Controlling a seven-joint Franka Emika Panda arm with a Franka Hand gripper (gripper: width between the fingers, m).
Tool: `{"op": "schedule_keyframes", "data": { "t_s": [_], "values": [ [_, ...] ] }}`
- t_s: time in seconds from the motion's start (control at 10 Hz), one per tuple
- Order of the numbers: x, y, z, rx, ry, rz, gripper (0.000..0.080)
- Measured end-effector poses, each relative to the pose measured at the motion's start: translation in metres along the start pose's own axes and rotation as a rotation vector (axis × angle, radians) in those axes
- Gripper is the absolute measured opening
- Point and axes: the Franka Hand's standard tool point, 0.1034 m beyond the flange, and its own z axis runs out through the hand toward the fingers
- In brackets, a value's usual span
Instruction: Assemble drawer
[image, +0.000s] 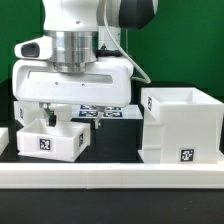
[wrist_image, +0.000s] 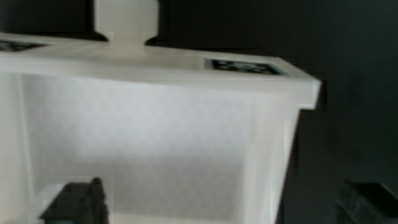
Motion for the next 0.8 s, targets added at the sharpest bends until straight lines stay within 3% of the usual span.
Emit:
{"op": "schedule_keyframes", "data": {
  "t_s": [0.5,0.8],
  "values": [
    [-0.012,-0.002,0.027,-0.014,-0.013,-0.012,0.0648],
    [-0.014,-0.003,0.035,-0.018,-0.014,-0.018,0.0648]
  ]
}}
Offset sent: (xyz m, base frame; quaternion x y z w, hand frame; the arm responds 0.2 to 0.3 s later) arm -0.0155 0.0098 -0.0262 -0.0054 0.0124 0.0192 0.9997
